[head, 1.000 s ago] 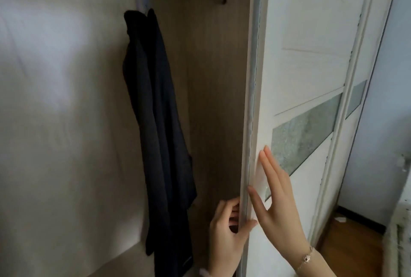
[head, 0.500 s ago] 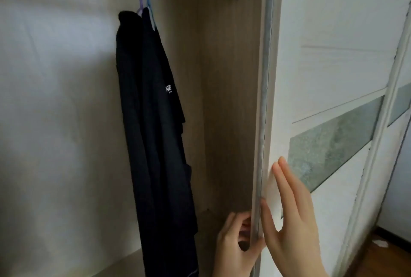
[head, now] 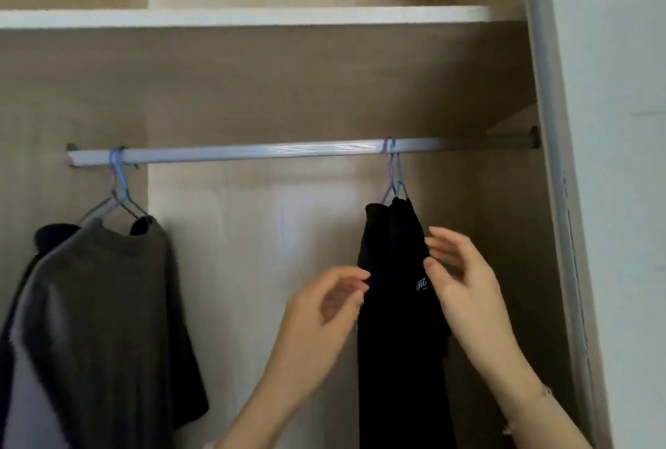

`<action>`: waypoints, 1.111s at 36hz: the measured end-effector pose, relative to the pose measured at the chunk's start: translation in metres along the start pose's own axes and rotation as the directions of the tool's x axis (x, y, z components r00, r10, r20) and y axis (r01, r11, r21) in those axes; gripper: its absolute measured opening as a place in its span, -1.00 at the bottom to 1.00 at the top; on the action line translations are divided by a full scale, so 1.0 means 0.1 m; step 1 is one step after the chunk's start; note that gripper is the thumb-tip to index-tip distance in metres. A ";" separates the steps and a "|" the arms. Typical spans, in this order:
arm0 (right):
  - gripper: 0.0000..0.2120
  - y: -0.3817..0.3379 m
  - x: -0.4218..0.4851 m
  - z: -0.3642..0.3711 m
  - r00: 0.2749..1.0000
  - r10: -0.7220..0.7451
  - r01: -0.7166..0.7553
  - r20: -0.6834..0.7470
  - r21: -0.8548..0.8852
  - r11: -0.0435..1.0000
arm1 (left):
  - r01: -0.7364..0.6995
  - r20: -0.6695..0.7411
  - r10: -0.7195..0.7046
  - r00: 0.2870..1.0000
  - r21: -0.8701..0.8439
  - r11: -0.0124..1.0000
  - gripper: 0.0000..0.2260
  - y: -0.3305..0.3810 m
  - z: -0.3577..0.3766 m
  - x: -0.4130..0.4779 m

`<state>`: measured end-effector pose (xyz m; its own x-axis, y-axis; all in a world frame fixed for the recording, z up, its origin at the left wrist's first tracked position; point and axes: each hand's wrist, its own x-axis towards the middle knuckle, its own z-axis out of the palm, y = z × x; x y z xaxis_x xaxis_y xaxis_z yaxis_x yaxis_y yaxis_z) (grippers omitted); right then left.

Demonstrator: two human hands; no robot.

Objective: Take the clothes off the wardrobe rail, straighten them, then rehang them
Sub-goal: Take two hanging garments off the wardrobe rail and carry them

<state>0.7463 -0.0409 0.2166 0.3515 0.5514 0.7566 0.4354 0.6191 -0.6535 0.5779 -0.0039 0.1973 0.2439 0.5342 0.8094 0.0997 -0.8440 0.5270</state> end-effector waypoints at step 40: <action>-0.77 0.31 1.74 0.33 0.952 0.296 -0.296 -0.077 0.018 0.955 | 0.520 0.225 -0.510 0.830 0.016 0.854 -0.47 -0.53 0.01 2.02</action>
<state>0.7937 0.0925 0.3273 0.5276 0.6651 0.5285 0.2974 0.4381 -0.8483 0.6226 0.1488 0.3325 0.3692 0.8629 0.3451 0.2270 -0.4438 0.8669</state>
